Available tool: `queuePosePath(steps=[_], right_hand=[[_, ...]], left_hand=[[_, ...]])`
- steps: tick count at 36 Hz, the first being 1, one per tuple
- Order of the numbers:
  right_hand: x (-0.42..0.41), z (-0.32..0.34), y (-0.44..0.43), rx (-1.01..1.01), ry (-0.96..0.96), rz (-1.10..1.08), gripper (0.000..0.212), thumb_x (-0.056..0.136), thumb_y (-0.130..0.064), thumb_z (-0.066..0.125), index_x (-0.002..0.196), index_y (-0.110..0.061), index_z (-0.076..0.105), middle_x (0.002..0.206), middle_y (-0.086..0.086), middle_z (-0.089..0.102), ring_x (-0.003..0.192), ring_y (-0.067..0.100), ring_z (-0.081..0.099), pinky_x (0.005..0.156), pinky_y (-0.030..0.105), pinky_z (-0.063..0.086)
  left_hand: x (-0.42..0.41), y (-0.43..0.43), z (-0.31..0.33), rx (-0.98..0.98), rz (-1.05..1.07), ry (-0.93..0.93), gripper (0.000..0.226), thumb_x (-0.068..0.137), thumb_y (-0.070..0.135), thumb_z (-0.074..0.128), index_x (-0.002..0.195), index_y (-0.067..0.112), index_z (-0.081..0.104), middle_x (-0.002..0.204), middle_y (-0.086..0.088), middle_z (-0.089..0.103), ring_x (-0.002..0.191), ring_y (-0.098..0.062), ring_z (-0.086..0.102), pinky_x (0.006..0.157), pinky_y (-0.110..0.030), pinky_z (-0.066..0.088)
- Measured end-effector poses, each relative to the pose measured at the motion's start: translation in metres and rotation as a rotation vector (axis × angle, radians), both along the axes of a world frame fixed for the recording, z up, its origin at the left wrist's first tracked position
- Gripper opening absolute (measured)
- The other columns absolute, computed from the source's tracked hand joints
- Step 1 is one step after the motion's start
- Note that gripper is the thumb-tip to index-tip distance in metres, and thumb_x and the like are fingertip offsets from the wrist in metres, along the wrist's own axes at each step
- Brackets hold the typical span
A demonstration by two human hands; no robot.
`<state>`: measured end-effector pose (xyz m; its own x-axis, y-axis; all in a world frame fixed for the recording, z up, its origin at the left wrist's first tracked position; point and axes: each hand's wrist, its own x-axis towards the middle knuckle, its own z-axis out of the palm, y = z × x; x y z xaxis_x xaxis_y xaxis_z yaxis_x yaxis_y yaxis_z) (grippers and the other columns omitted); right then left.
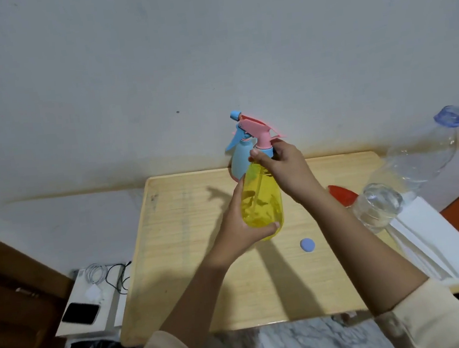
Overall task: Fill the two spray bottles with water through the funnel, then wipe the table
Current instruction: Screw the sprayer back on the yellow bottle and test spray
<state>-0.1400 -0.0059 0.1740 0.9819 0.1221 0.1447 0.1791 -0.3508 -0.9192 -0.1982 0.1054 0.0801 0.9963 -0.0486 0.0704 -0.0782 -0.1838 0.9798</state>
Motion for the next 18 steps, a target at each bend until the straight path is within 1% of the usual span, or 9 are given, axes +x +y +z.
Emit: queuePosePath(steps=[2,5,8,10,12,13,14,16,18], right_hand=[[-0.005,-0.002,0.003,-0.028,-0.060,-0.021,0.025,0.089,-0.029,0.061,0.095,-0.004,0.063,0.090,0.021,0.068,0.085,0.033,0.064,0.072,0.036,0.049],[-0.010,-0.013,0.003,-0.048,-0.040,-0.029,0.029,0.089,-0.035,0.060,0.103,-0.009,0.061,0.090,0.009,0.068,0.080,0.022,0.061,0.068,0.032,0.046],[-0.017,-0.015,-0.001,0.091,0.049,0.064,0.038,0.082,-0.041,0.066,0.116,-0.026,0.059,0.106,-0.003,0.066,0.099,0.017,0.062,0.081,0.031,0.050],[-0.022,-0.014,-0.006,0.183,0.070,0.170,0.032,0.082,-0.032,0.069,0.112,-0.036,0.061,0.109,-0.003,0.067,0.098,0.014,0.061,0.083,0.028,0.049],[-0.030,-0.011,-0.009,0.221,0.117,0.247,0.027,0.083,-0.024,0.070,0.108,-0.031,0.063,0.096,-0.003,0.065,0.084,0.013,0.057,0.075,0.026,0.047],[-0.035,-0.011,-0.009,0.232,0.146,0.272,0.025,0.083,-0.023,0.070,0.107,-0.025,0.064,0.090,-0.004,0.065,0.080,0.013,0.056,0.073,0.027,0.047],[-0.039,-0.012,-0.009,0.233,0.167,0.293,0.024,0.083,-0.022,0.069,0.107,-0.020,0.065,0.089,-0.004,0.066,0.079,0.014,0.058,0.073,0.028,0.047],[-0.049,-0.015,-0.008,0.233,0.183,0.327,0.021,0.083,-0.011,0.065,0.104,-0.011,0.064,0.094,0.001,0.070,0.089,0.019,0.066,0.078,0.029,0.048],[-0.059,-0.020,-0.006,0.231,0.191,0.342,0.022,0.081,0.001,0.057,0.100,-0.008,0.062,0.097,0.005,0.070,0.100,0.021,0.066,0.079,0.030,0.048]], left_hand=[[-0.007,-0.003,-0.001,-0.006,0.050,0.003,0.105,0.059,0.026,0.088,0.143,0.039,0.026,0.136,0.013,0.049,0.123,-0.001,0.048,0.097,-0.019,0.042],[-0.020,-0.008,-0.004,-0.052,0.093,0.051,0.097,0.062,0.024,0.087,0.141,0.035,0.031,0.131,0.012,0.053,0.120,-0.002,0.051,0.096,-0.020,0.043],[-0.038,-0.009,-0.010,-0.114,0.090,0.105,0.093,0.059,0.029,0.087,0.137,0.032,0.036,0.126,0.009,0.058,0.116,-0.004,0.055,0.095,-0.021,0.045],[-0.053,-0.012,-0.012,-0.129,0.084,0.131,0.085,0.059,0.023,0.087,0.130,0.036,0.041,0.120,0.014,0.061,0.111,-0.002,0.058,0.090,-0.019,0.047],[-0.069,-0.018,-0.013,-0.146,0.079,0.141,0.079,0.063,0.005,0.085,0.123,0.036,0.044,0.114,0.018,0.061,0.105,0.004,0.060,0.084,-0.015,0.047],[-0.076,-0.020,-0.014,-0.151,0.078,0.142,0.080,0.063,0.003,0.085,0.123,0.035,0.044,0.113,0.017,0.062,0.106,0.002,0.060,0.084,-0.017,0.048],[-0.082,-0.022,-0.016,-0.148,0.084,0.150,0.084,0.060,0.008,0.087,0.126,0.034,0.044,0.115,0.016,0.062,0.109,-0.002,0.059,0.087,-0.020,0.049],[-0.095,-0.024,-0.018,-0.145,0.092,0.182,0.094,0.053,0.021,0.088,0.133,0.032,0.041,0.119,0.014,0.062,0.113,-0.008,0.059,0.092,-0.026,0.049],[-0.107,-0.024,-0.018,-0.144,0.092,0.202,0.093,0.051,0.023,0.087,0.132,0.032,0.042,0.120,0.011,0.062,0.113,-0.010,0.059,0.090,-0.027,0.050]])
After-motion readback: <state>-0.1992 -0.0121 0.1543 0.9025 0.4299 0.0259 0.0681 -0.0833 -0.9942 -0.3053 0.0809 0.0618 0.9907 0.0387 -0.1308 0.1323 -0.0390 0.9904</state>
